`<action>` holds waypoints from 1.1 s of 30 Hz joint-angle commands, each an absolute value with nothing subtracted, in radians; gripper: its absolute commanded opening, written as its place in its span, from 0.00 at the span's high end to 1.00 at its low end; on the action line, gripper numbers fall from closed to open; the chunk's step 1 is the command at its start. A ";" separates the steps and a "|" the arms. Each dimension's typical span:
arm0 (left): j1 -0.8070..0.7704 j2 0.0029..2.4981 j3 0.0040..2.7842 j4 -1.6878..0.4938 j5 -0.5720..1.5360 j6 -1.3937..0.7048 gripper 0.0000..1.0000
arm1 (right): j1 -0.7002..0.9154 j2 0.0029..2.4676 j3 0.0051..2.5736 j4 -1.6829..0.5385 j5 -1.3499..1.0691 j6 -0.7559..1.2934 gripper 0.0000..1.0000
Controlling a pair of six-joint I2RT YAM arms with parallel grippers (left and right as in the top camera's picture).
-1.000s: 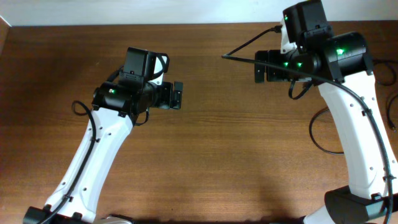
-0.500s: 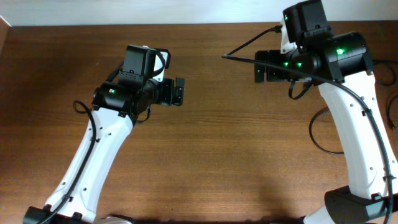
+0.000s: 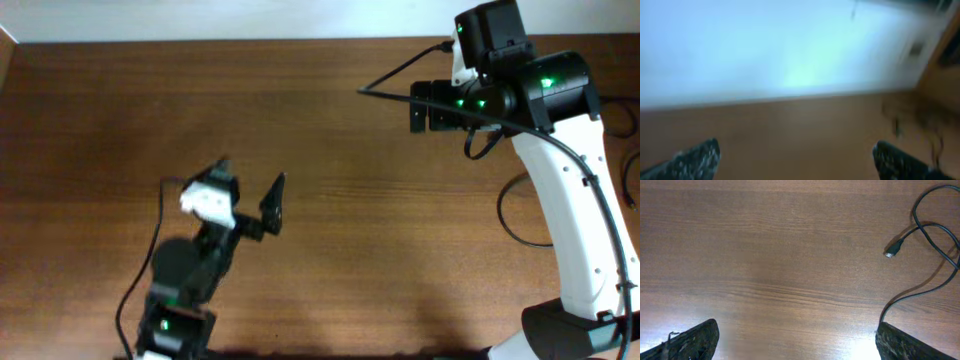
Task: Untangle cables
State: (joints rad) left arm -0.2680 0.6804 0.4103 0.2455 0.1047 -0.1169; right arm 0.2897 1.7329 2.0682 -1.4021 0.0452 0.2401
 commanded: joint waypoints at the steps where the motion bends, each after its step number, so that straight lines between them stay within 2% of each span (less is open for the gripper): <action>1: -0.266 0.467 0.182 0.424 0.109 -0.118 0.01 | 0.294 1.725 2.076 -1.402 0.054 0.252 0.01; 4: -0.265 0.360 0.010 0.622 0.109 -0.118 0.01 | 0.294 1.725 2.075 -1.403 0.054 0.252 0.01; 7: -0.265 0.308 0.009 0.593 0.088 -0.118 0.01 | 0.294 1.725 2.076 -1.402 0.054 0.252 0.01; 12: -0.191 0.229 0.009 0.296 0.064 -0.118 0.01 | 0.294 1.725 2.076 -1.402 0.054 0.252 0.01; 15: -0.130 0.090 0.009 0.028 0.068 -0.118 0.01 | 0.294 1.725 2.075 -1.403 0.054 0.252 0.01; 17: -0.095 0.015 0.009 -0.077 0.076 -0.118 0.01 | 0.294 1.725 2.075 -1.402 0.054 0.252 0.01; 33: -0.060 0.004 0.009 -0.076 0.079 -0.118 0.01 | 0.294 1.725 2.075 -1.402 0.054 0.252 0.01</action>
State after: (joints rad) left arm -0.0650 0.0147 0.0113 -0.0685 0.0750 -0.1165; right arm 0.2897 1.7325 2.0682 -1.4040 0.0448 0.2405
